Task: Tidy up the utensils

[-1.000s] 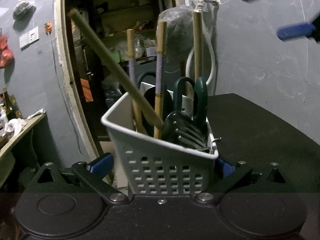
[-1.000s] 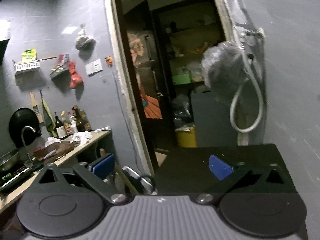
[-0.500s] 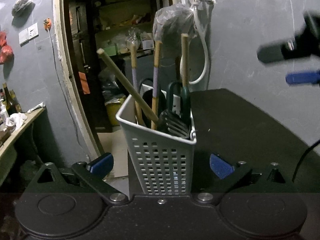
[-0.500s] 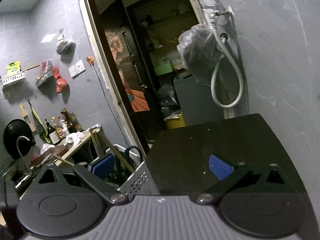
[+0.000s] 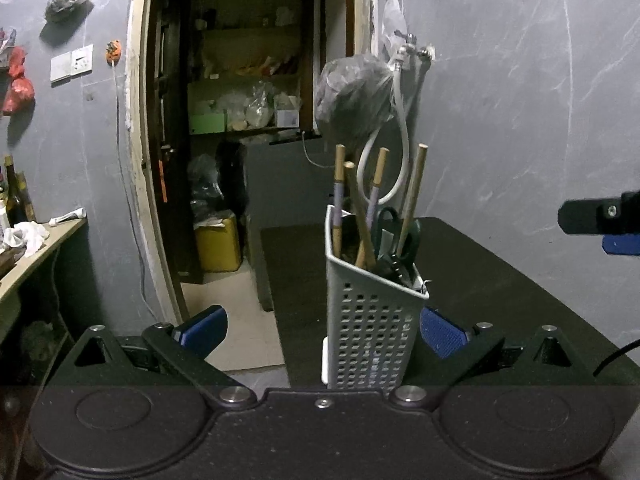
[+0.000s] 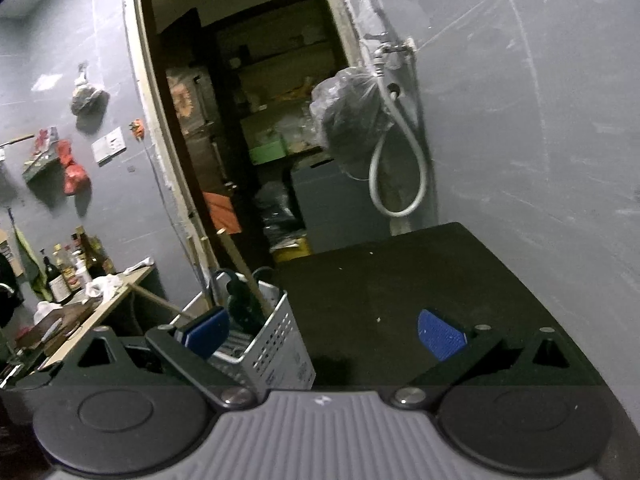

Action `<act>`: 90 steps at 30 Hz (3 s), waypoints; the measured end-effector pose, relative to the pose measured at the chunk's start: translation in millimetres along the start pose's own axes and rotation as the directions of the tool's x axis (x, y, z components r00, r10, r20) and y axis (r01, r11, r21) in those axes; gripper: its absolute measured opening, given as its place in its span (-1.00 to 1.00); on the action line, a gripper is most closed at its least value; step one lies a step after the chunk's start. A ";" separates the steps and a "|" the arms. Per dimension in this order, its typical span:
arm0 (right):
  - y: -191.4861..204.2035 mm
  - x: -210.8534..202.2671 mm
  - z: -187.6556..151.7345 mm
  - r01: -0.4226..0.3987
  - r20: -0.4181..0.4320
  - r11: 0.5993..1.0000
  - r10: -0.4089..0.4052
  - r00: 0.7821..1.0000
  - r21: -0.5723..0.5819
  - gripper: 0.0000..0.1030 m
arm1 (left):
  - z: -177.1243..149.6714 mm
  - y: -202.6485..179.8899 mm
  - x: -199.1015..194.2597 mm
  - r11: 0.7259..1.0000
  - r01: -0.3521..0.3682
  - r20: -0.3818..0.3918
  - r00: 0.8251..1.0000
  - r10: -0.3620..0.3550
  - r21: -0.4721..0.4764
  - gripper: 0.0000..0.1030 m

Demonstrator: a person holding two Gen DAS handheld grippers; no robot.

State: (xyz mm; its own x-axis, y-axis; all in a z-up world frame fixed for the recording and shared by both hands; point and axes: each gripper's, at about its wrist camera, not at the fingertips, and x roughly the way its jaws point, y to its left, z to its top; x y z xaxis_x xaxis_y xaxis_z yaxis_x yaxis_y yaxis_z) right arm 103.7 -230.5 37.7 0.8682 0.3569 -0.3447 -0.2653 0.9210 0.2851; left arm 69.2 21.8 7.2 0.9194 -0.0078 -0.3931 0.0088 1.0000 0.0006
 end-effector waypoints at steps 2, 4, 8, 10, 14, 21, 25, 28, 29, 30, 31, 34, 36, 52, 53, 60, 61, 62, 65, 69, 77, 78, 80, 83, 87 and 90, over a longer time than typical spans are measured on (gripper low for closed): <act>11.2 -12.5 -8.0 0.029 0.003 1.000 -0.029 1.000 -0.005 1.00 | -1.5 8.4 -11.1 1.000 0.011 0.003 1.000 -0.011 -0.006 0.99; 19.1 -25.1 -14.1 0.059 0.006 0.998 -0.059 0.998 -0.013 1.00 | -3.3 13.9 -19.9 1.000 0.011 0.002 1.000 -0.011 -0.004 0.99; 35.1 -46.4 -26.3 0.115 0.003 0.993 -0.115 0.993 -0.017 1.00 | -7.4 22.0 -35.7 1.000 0.005 -0.009 1.000 -0.005 0.007 0.99; 40.6 -54.9 -31.1 0.134 -0.001 0.991 -0.134 0.991 -0.019 1.00 | -10.1 25.7 -44.5 1.000 0.011 -0.011 1.000 -0.011 0.000 0.99; 51.0 -69.0 -38.1 0.145 -0.008 0.989 -0.145 0.989 -0.035 1.00 | -13.0 30.8 -64.2 1.000 0.013 0.005 1.000 -0.013 -0.011 0.99; 61.4 -81.9 -44.5 0.135 -0.005 0.989 -0.136 0.991 -0.068 1.00 | -13.2 31.1 -87.4 0.999 -0.026 0.027 0.999 0.026 0.020 0.99; 60.5 -81.9 -53.5 0.127 -0.035 0.989 -0.130 0.991 -0.081 1.00 | -13.0 30.7 -95.4 0.998 -0.052 0.033 0.998 0.051 0.030 0.99; 59.0 -81.7 -61.3 0.115 -0.070 0.989 -0.122 0.990 -0.091 1.00 | -15.1 28.2 -97.6 0.997 -0.062 0.016 0.998 0.061 0.036 0.99; 56.8 -83.4 -64.0 0.112 -0.075 0.990 -0.118 0.990 -0.089 1.00 | -16.7 26.7 -98.0 0.997 -0.064 0.007 0.998 0.063 0.038 0.99; 54.1 -85.1 -66.7 0.109 -0.081 0.991 -0.116 0.990 -0.082 1.00 | -17.8 25.5 -98.8 0.997 -0.064 -0.002 0.998 0.064 0.043 0.99; 52.5 -86.4 -68.7 0.110 -0.090 0.991 -0.117 0.989 -0.074 1.00 | -18.9 24.0 -99.5 0.997 -0.063 -0.008 0.998 0.063 0.049 0.99; 45.7 -90.7 -75.0 0.113 -0.103 0.992 -0.119 0.987 -0.062 1.00 | -24.8 18.5 -103.0 0.996 -0.059 -0.022 0.998 0.061 0.062 0.99; 41.0 -91.7 -77.7 0.119 -0.120 0.991 -0.125 0.985 -0.054 1.00 | -27.0 16.1 -104.8 0.996 -0.062 -0.032 0.997 0.065 0.069 0.99; 28.5 -99.7 -87.7 0.126 -0.182 0.990 -0.136 0.974 -0.066 1.00 | -33.7 5.2 -117.4 0.995 -0.066 -0.046 0.997 0.069 0.068 0.99; 28.9 -99.5 -87.6 0.123 -0.183 0.990 -0.134 0.974 -0.068 1.00 | -34.3 5.0 -117.9 0.995 -0.066 -0.047 0.996 0.070 0.068 0.99; 29.0 -97.3 -87.2 0.115 -0.184 0.991 -0.126 0.975 -0.073 1.00 | -34.0 5.0 -117.8 0.995 -0.066 -0.050 0.996 0.070 0.072 0.99; 29.2 -97.1 -87.3 0.114 -0.182 0.991 -0.126 0.975 -0.073 1.00 | -33.7 4.8 -117.4 0.995 -0.065 -0.050 0.996 0.069 0.073 0.99; 29.3 -96.5 -87.3 0.112 -0.183 0.991 -0.124 0.975 -0.075 1.00 | -34.1 4.7 -117.6 0.995 -0.064 -0.050 0.996 0.068 0.075 0.99; 29.7 -95.5 -87.8 0.107 -0.185 0.991 -0.120 0.975 -0.082 1.00 | -32.9 4.8 -116.0 0.995 -0.062 -0.048 0.997 0.066 0.079 0.99; 29.2 -94.1 -86.6 0.105 -0.184 0.991 -0.119 0.976 -0.085 1.00 | -32.6 4.9 -114.9 0.995 -0.063 -0.048 0.997 0.067 0.079 0.99; 28.0 -94.9 -84.4 0.106 -0.180 0.991 -0.119 0.976 -0.085 1.00 | -32.6 3.9 -115.8 0.994 -0.057 -0.043 0.997 0.061 0.091 0.99; 27.8 -94.9 -84.3 0.106 -0.180 0.991 -0.120 0.976 -0.085 1.00 | -32.7 4.0 -115.6 0.994 -0.056 -0.044 0.997 0.060 0.091 0.99; 27.7 -95.6 -84.5 0.107 -0.180 0.991 -0.121 0.976 -0.085 1.00 | -33.1 4.4 -115.7 0.994 -0.056 -0.045 0.997 0.060 0.091 0.99; 27.4 -95.2 -84.8 0.108 -0.181 0.991 -0.122 0.976 -0.084 1.00 | -33.1 4.0 -115.1 0.994 -0.055 -0.047 0.997 0.060 0.092 0.99; 27.1 -94.5 -84.6 0.108 -0.183 0.991 -0.122 0.976 -0.084 1.00 | -33.2 3.9 -114.6 0.994 -0.056 -0.047 0.997 0.061 0.093 0.99; 27.3 -94.4 -84.9 0.108 -0.183 0.991 -0.122 0.976 -0.085 1.00 | -33.6 3.4 -114.0 0.994 -0.056 -0.049 0.997 0.061 0.093 0.99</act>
State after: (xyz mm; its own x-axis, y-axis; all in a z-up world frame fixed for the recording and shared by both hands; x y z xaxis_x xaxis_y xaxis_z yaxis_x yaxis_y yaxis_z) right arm -21.0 -225.7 2.1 0.8025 0.2647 -0.5347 -0.2049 0.9640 0.1697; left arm -48.8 26.3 21.1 0.8980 0.0530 -0.4369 -0.0063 0.9942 0.1077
